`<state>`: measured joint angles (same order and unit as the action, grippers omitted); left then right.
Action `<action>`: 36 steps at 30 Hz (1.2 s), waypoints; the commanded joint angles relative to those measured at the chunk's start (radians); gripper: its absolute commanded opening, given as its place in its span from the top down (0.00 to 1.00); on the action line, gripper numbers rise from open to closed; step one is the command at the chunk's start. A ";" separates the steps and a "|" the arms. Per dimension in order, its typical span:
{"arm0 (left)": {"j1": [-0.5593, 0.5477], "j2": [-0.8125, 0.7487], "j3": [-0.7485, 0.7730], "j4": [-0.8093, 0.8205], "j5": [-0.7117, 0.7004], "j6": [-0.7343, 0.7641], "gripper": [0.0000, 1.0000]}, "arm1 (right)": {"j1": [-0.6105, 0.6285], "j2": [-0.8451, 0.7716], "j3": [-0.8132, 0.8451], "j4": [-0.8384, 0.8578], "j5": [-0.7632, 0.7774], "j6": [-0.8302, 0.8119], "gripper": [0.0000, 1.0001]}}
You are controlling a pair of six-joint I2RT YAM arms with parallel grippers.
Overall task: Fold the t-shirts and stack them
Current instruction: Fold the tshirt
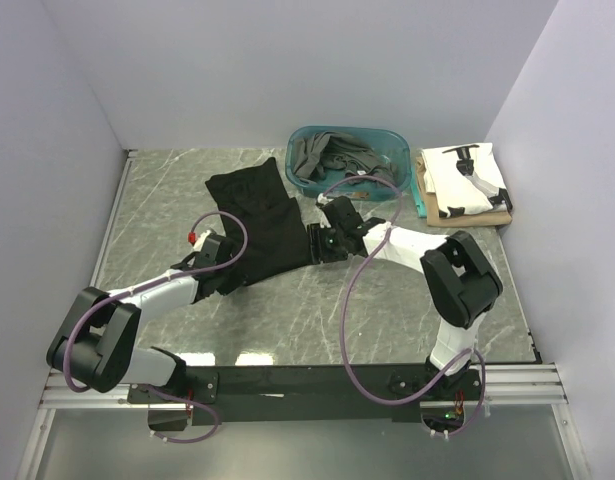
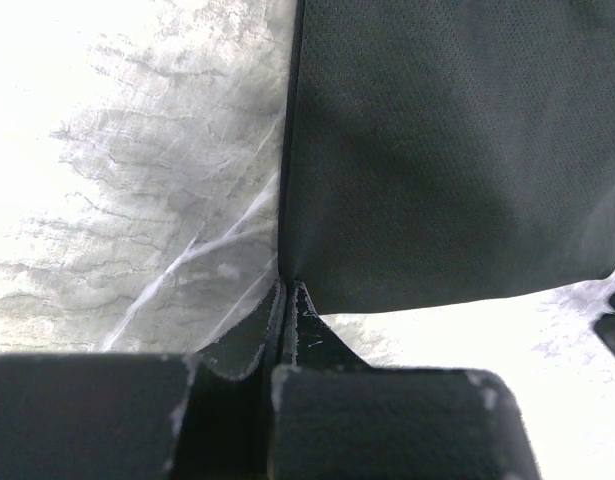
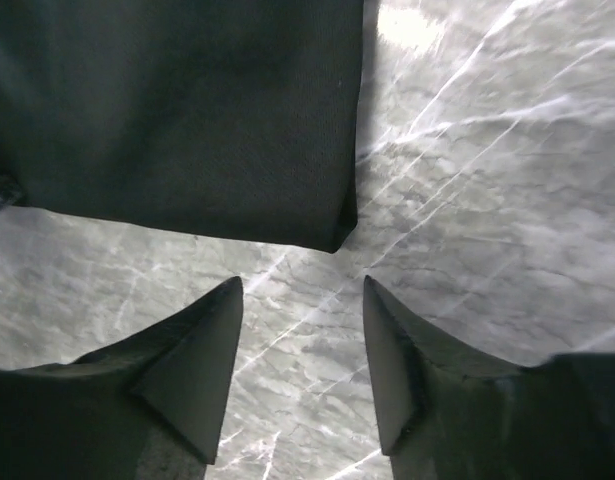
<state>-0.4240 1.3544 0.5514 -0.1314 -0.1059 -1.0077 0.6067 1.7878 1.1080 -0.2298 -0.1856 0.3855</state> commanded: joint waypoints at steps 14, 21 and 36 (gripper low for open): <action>-0.013 -0.014 -0.015 -0.034 -0.012 0.017 0.99 | 0.005 0.125 0.093 0.024 -0.006 -0.026 0.62; -0.016 -0.015 -0.007 -0.050 -0.021 0.026 0.99 | 0.004 0.150 0.099 0.033 -0.018 -0.043 0.92; -0.258 -0.277 -0.129 -0.141 -0.028 -0.109 0.99 | 0.010 -0.119 -0.216 -0.042 0.058 0.038 1.00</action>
<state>-0.6315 1.1633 0.4557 -0.2081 -0.1135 -1.0470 0.6094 1.7668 0.9916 -0.2077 -0.1646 0.3958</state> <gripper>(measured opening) 0.013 0.007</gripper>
